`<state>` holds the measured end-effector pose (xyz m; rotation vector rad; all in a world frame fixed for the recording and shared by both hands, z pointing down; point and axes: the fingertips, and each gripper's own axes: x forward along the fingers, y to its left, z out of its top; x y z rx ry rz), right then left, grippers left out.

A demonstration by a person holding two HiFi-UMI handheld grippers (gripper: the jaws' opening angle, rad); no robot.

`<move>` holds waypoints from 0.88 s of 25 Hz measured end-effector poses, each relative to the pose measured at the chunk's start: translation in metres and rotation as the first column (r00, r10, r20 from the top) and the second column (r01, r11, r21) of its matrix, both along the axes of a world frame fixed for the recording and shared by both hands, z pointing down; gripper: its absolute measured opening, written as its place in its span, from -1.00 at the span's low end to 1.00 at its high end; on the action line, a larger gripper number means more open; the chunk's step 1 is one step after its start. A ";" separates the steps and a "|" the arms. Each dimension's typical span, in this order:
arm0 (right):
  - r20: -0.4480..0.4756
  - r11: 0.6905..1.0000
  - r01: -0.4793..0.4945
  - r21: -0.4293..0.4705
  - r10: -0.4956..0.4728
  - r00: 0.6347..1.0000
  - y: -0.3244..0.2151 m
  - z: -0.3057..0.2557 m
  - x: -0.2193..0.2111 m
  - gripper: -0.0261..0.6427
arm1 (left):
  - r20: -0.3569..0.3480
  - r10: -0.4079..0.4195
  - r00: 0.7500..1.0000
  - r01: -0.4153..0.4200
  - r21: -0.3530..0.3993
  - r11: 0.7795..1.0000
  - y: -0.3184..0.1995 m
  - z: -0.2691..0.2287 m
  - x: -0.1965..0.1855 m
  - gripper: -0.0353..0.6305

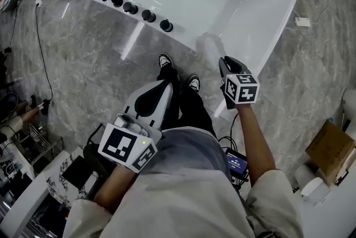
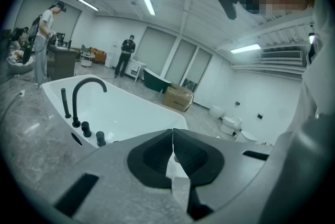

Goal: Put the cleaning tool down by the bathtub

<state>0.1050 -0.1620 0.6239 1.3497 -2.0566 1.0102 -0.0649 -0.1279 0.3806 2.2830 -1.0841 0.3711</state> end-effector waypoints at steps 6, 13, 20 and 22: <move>0.022 0.999 -0.008 0.035 0.008 1.000 0.008 -0.026 0.000 -0.77 | -0.006 -0.002 1.000 0.002 0.011 1.000 0.004 -0.003 -0.001 -0.87; 0.053 0.997 0.003 0.074 -0.007 0.999 0.019 -0.060 -0.007 -0.79 | -0.018 -0.009 1.000 0.010 0.020 1.000 0.006 -0.005 -0.002 -0.87; 0.092 0.992 0.011 0.125 -0.023 0.996 0.023 -0.098 -0.014 -0.80 | -0.023 -0.006 1.000 0.007 0.023 1.000 0.007 -0.004 -0.001 -0.87; 0.103 0.990 0.013 0.143 -0.028 0.994 0.024 -0.110 -0.015 -0.80 | -0.022 -0.004 1.000 0.004 0.026 1.000 0.007 -0.004 -0.001 -0.87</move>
